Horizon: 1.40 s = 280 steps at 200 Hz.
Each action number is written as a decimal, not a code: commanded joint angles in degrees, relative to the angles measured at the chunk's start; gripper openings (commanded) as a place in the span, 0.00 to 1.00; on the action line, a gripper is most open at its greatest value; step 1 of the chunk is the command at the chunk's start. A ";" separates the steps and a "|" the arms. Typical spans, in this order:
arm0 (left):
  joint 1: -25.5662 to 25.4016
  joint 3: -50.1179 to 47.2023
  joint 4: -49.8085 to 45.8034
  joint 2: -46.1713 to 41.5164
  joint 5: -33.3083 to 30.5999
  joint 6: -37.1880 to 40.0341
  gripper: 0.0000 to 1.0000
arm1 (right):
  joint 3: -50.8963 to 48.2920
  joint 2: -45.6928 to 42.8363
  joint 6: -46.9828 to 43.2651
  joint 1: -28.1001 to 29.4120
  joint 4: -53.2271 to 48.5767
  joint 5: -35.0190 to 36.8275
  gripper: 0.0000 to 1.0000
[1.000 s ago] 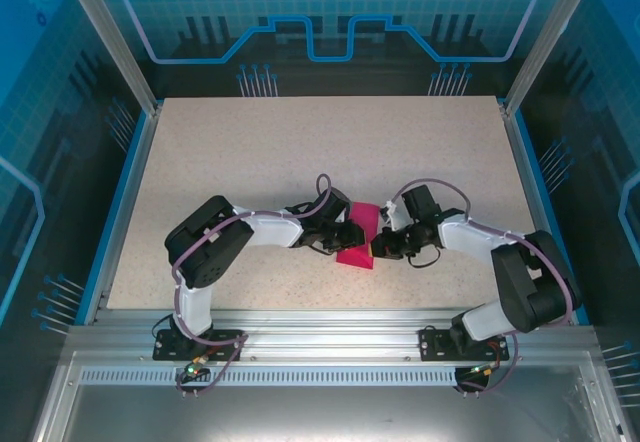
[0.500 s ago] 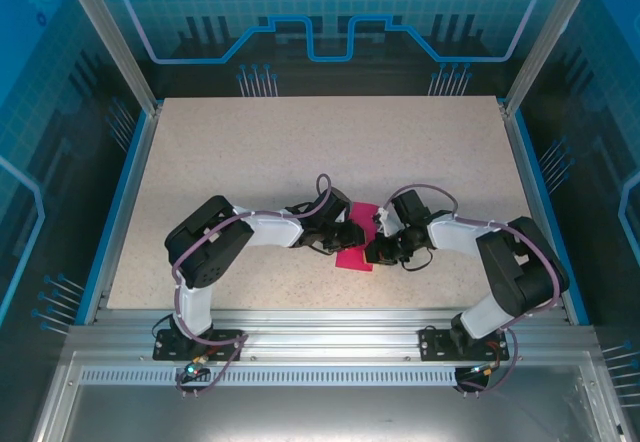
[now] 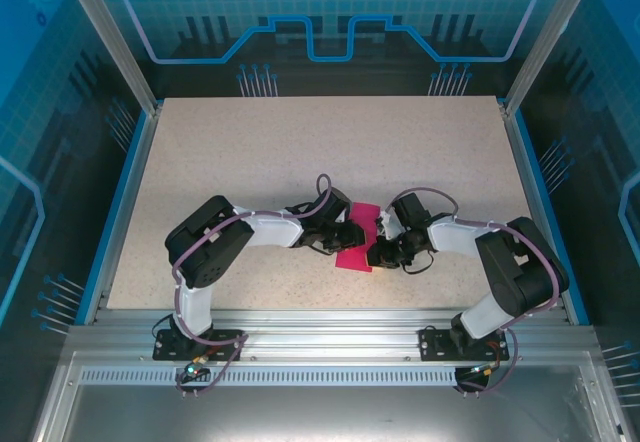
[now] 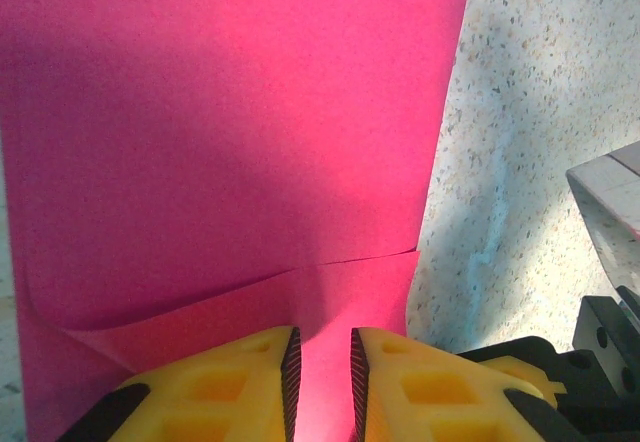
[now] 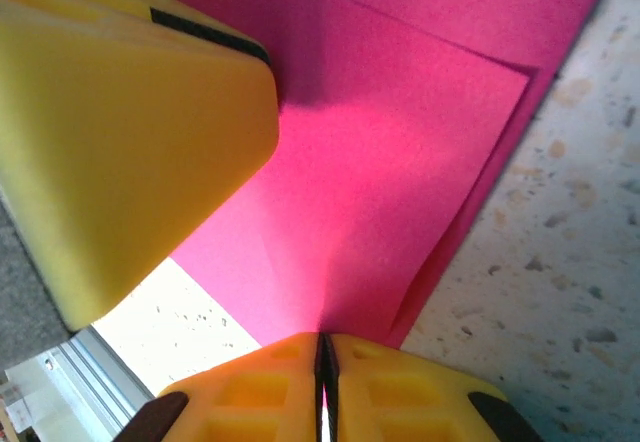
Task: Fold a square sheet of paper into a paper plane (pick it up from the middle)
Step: Fold the triangle a second time at the center of the table.
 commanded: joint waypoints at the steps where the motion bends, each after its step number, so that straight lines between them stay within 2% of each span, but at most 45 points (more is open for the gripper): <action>1: -0.46 0.52 -1.00 1.79 -0.72 -0.24 0.25 | -1.80 -0.31 1.73 1.70 -6.61 5.83 0.12; 44: -0.48 0.60 -0.86 1.87 -0.62 -0.19 0.25 | -3.34 -3.48 3.24 2.10 -8.13 8.10 0.12; 103: -0.47 0.69 -0.33 1.96 -0.17 -0.11 0.25 | -0.78 -11.63 4.81 2.95 -6.99 3.45 0.14; 145: -0.40 0.83 0.00 2.14 0.07 -0.34 0.25 | 2.15 -6.93 5.90 5.14 -3.74 1.30 0.15; 189: -0.47 0.65 0.02 2.14 0.05 -0.29 0.25 | 1.00 -0.63 5.92 3.92 -2.10 2.40 0.15; 241: -0.40 0.41 -0.22 2.38 -0.29 -0.23 0.24 | -6.76 -3.22 6.66 -0.51 -0.42 -1.91 0.17; 280: -0.43 0.74 -0.33 2.83 -0.36 -0.24 0.24 | -9.19 -4.17 7.04 -1.01 -1.69 -2.28 0.17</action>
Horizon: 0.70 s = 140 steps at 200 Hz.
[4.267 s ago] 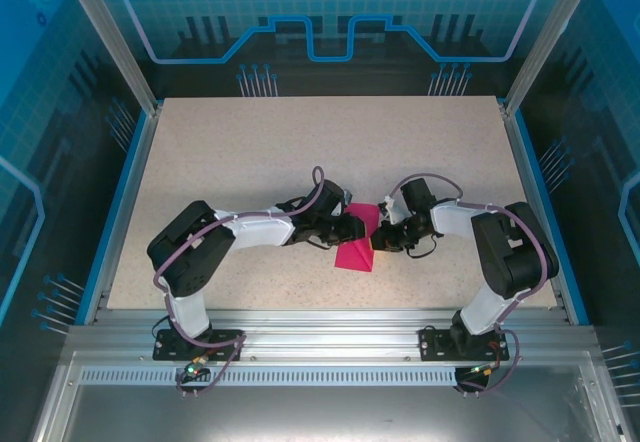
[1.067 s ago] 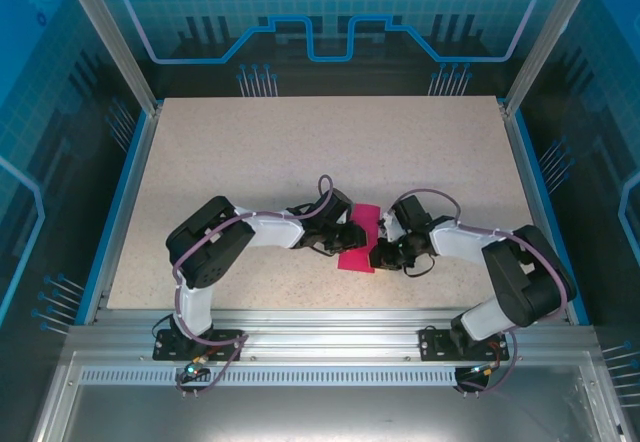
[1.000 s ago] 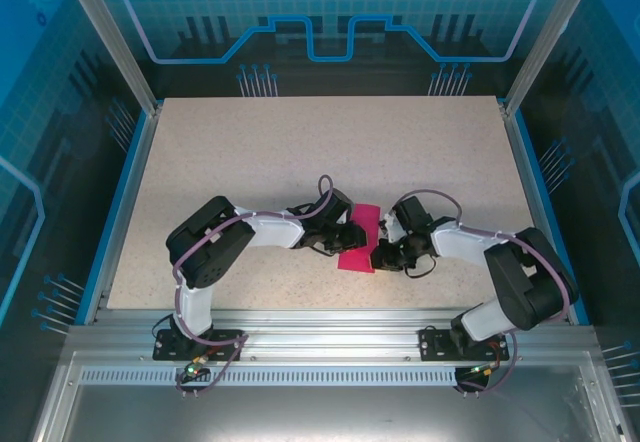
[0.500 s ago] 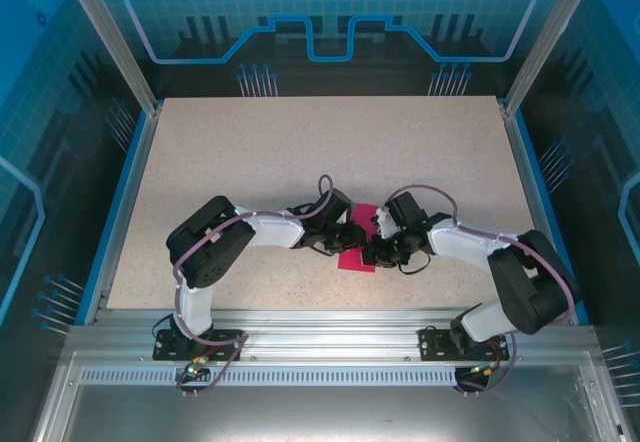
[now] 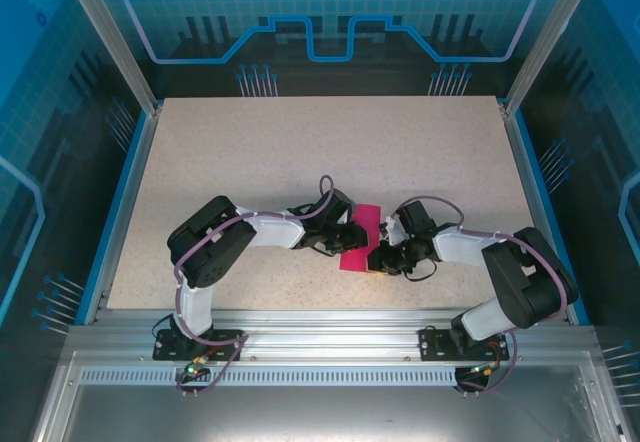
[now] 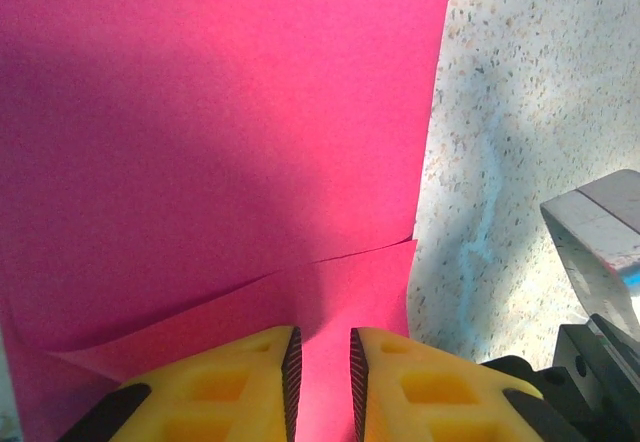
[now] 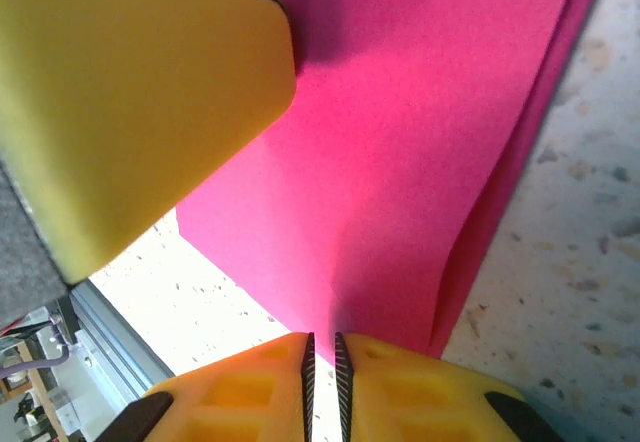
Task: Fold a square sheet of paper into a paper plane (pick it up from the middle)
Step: Fold the triangle a second time at the center of the table.
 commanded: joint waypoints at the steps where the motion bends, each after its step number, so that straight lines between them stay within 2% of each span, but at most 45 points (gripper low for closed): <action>1: 0.07 0.65 -1.71 2.14 -1.54 -0.22 0.24 | -3.42 -0.04 1.15 -0.83 -6.39 0.61 0.17; 34: 0.08 0.67 -1.71 2.23 -1.51 -0.20 0.24 | -5.69 -0.83 2.48 -1.91 -6.12 0.50 0.17; 69: 0.03 1.00 -1.81 2.32 -1.29 -0.11 0.24 | -7.51 -4.37 3.05 -5.67 -6.39 -1.36 0.15; 105: 0.00 1.19 -1.88 2.23 -1.02 -0.02 0.24 | -4.57 -11.17 2.80 -6.31 -7.77 -3.94 0.15; 140: 0.04 1.43 -1.53 2.14 -0.74 -0.19 0.24 | -0.96 -10.02 3.47 -6.05 -5.92 -4.74 0.15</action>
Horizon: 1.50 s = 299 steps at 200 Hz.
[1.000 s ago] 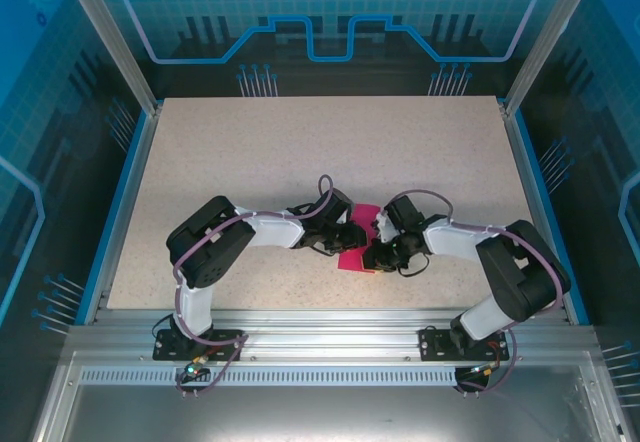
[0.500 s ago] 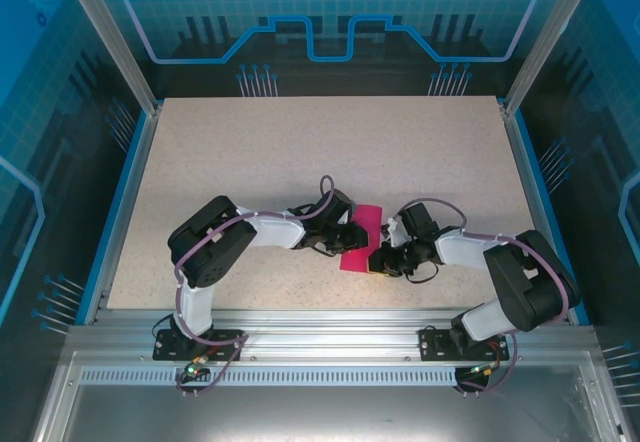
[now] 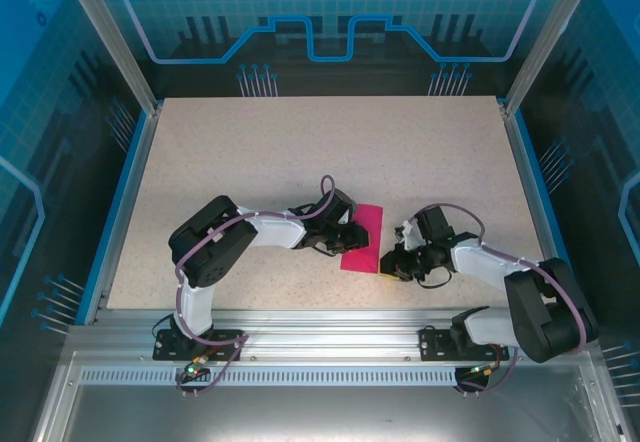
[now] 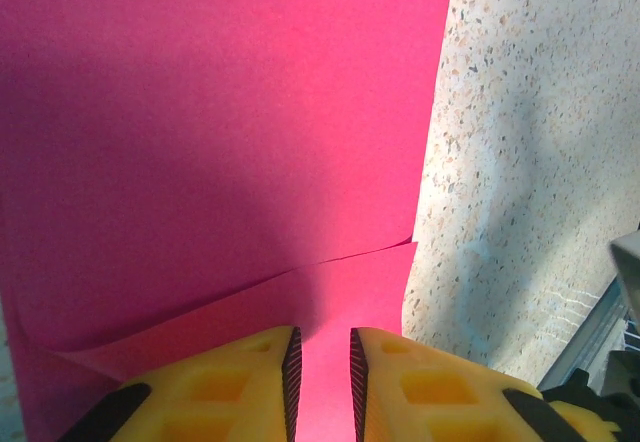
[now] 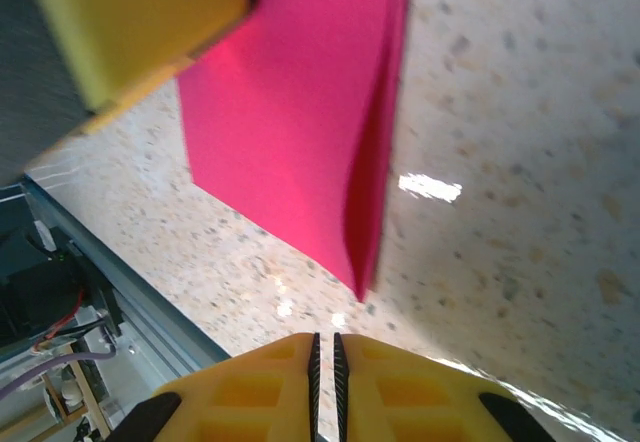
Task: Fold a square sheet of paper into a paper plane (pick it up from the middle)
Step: Fold the triangle a second time at the center of the table.
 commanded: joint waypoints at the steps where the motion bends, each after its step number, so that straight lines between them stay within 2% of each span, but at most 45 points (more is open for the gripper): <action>1: 0.28 1.01 -1.68 1.77 -0.88 -0.19 0.24 | 3.12 1.04 1.13 -0.55 -0.39 -1.87 0.15; 54: 0.23 1.18 -1.68 1.77 -0.76 -0.33 0.24 | 5.58 11.93 1.64 1.21 4.76 -2.46 0.15; 86: 0.25 1.07 -1.60 1.44 -0.75 -0.07 0.25 | 3.14 15.39 0.88 1.10 3.34 2.93 0.14; 126: 0.19 -0.20 1.10 -1.32 1.16 -0.43 0.33 | 1.05 16.09 0.30 1.06 4.58 3.84 0.13; 155: -0.90 -0.12 3.72 -3.05 3.43 -1.70 0.35 | 1.29 15.72 0.33 1.09 4.78 3.68 0.13; 232: -4.24 -0.88 4.51 -0.71 0.37 -6.85 0.26 | 1.42 15.77 0.14 1.02 4.96 3.74 0.12; 271: -4.18 -1.87 1.84 -0.31 -4.71 -5.78 0.24 | 1.16 15.46 0.15 0.97 4.33 4.33 0.12; 299: -3.91 -2.41 3.46 1.24 -5.18 -5.08 0.24 | 1.16 15.37 0.23 0.98 4.08 4.86 0.12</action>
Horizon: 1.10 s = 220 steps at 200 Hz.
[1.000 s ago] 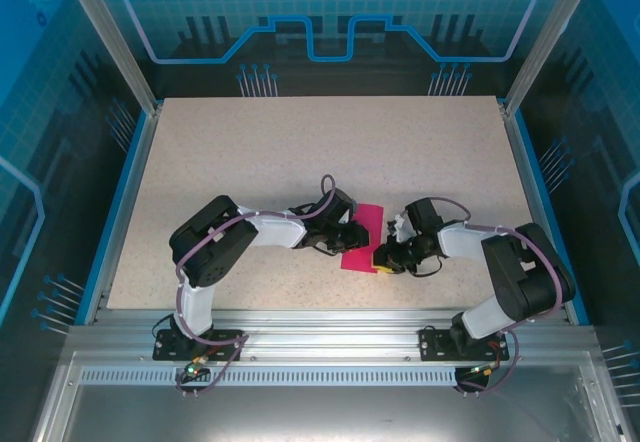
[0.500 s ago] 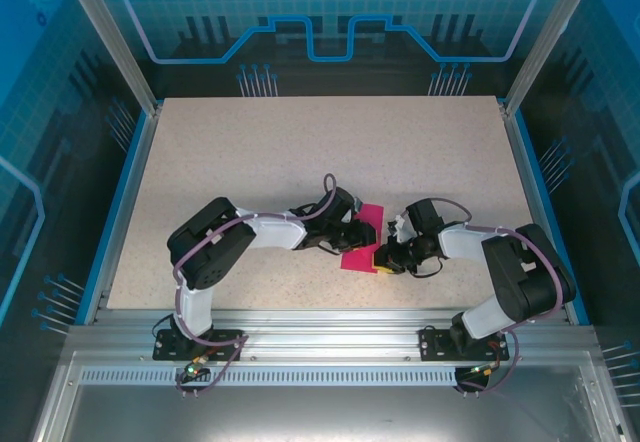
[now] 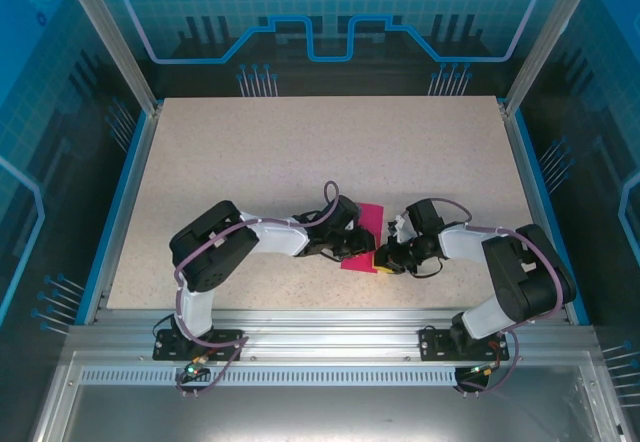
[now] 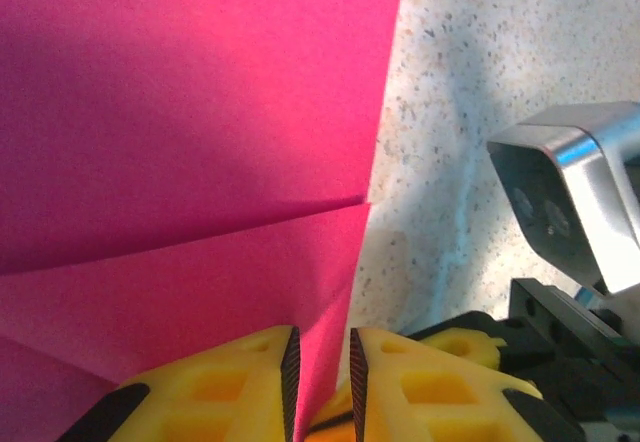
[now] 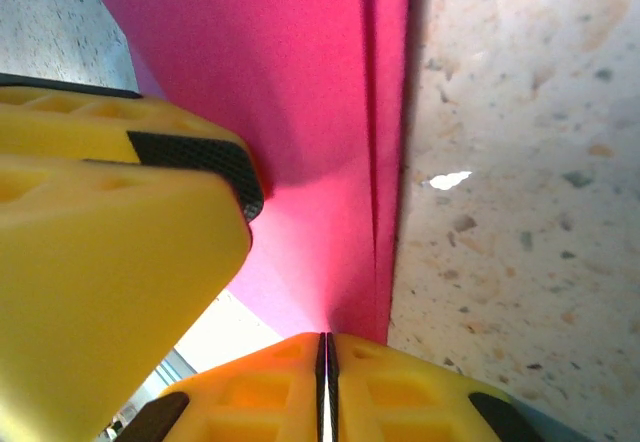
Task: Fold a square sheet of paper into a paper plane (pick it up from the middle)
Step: Fold the triangle a second time at the center of the table.
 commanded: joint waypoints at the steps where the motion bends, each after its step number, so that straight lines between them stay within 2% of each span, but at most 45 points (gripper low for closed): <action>1: -0.18 -1.20 -0.10 1.94 -2.09 0.85 0.24 | -2.69 2.67 -0.71 0.65 -1.60 5.64 0.12; 86: 3.74 -4.26 1.97 1.21 -3.92 4.23 0.25 | -2.57 3.18 -0.10 0.74 -2.13 7.58 0.05; 220: 8.07 -5.83 3.81 -0.02 -4.27 9.28 0.29 | -1.96 4.32 -0.58 1.14 -2.13 7.15 0.04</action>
